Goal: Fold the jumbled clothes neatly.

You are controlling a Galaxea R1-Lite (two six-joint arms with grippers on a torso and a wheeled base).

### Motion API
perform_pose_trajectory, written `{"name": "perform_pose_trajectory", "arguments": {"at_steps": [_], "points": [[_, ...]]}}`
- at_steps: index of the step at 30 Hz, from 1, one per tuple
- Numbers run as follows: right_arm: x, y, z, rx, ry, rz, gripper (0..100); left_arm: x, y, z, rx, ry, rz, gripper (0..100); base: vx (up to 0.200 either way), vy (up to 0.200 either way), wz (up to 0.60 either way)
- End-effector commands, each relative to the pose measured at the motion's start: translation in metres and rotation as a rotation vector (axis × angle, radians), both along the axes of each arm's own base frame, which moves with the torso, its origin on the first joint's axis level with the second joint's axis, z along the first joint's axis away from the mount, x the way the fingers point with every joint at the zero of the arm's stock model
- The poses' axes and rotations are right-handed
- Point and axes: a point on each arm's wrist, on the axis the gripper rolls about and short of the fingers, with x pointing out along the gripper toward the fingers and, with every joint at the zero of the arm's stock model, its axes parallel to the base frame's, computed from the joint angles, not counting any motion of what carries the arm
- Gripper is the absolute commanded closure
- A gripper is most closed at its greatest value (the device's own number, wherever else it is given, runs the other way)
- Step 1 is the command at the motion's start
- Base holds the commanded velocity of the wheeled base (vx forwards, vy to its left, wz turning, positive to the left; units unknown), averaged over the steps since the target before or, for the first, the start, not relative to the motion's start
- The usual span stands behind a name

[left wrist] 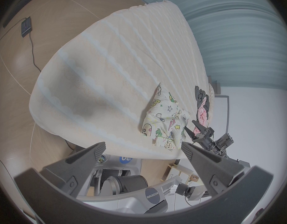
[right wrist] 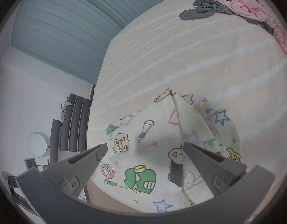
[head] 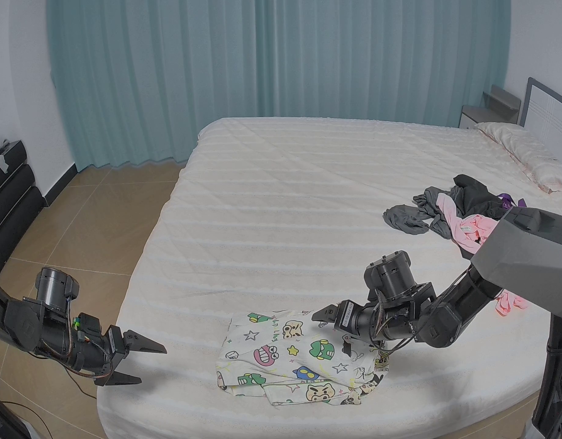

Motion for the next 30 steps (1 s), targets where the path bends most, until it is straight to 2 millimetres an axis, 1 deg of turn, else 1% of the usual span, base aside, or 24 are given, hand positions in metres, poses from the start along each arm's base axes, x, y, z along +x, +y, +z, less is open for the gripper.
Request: {"name": "perform_pose_trajectory", "arguments": {"at_steps": [1,4,6,8,9,13,14,19,22,24,25,26,30], "points": [[0.003,0.0,-0.011,-0.023,0.019,0.004,0,0.0,0.0,0.0,-0.001,-0.003,0.0,0,0.0,0.0,0.0],[0.004,-0.002,-0.013,-0.034,0.015,0.009,0,0.001,0.0,0.0,-0.001,-0.003,0.0,0,0.0,0.0,0.0],[0.006,0.0,-0.02,-0.041,0.018,0.014,0,0.001,0.0,0.0,-0.002,-0.001,0.0,0,0.0,0.0,0.0],[0.01,0.002,-0.02,-0.038,0.01,0.013,0,0.001,0.0,0.0,-0.002,-0.001,0.0,0,0.0,0.0,0.0],[0.012,0.003,-0.02,-0.035,0.005,0.011,100,0.001,0.0,0.0,-0.002,-0.001,0.0,0,0.0,0.0,0.0],[0.018,0.004,-0.02,-0.029,-0.009,-0.002,100,0.001,0.0,-0.001,-0.002,0.002,0.0,0,0.0,0.0,0.0],[0.02,0.004,-0.017,-0.027,-0.018,-0.011,100,0.001,0.0,-0.001,0.0,0.001,0.0,0,0.0,0.0,0.0],[0.027,-0.007,-0.006,-0.003,-0.037,-0.056,100,0.001,0.0,-0.001,-0.001,0.004,-0.001,0,0.0,0.0,0.0],[0.039,-0.014,0.002,0.043,-0.049,-0.115,100,0.001,0.0,-0.001,-0.001,0.002,-0.001,0,0.0,0.0,0.0],[0.05,-0.019,0.007,0.08,-0.058,-0.163,100,0.001,0.0,-0.001,-0.001,0.005,-0.001,0,0.0,0.0,0.0],[0.05,-0.019,0.007,0.08,-0.058,-0.163,100,0.001,0.0,-0.001,-0.001,0.005,-0.001,0,0.0,0.0,0.0],[0.057,-0.022,0.008,0.094,-0.062,-0.182,100,0.001,0.0,-0.001,-0.001,0.005,-0.001,0,0.0,0.0,0.0],[0.061,-0.022,-0.001,0.087,-0.05,-0.187,100,0.001,0.0,-0.002,0.0,0.007,0.0,0,0.0,0.0,0.0]]}}
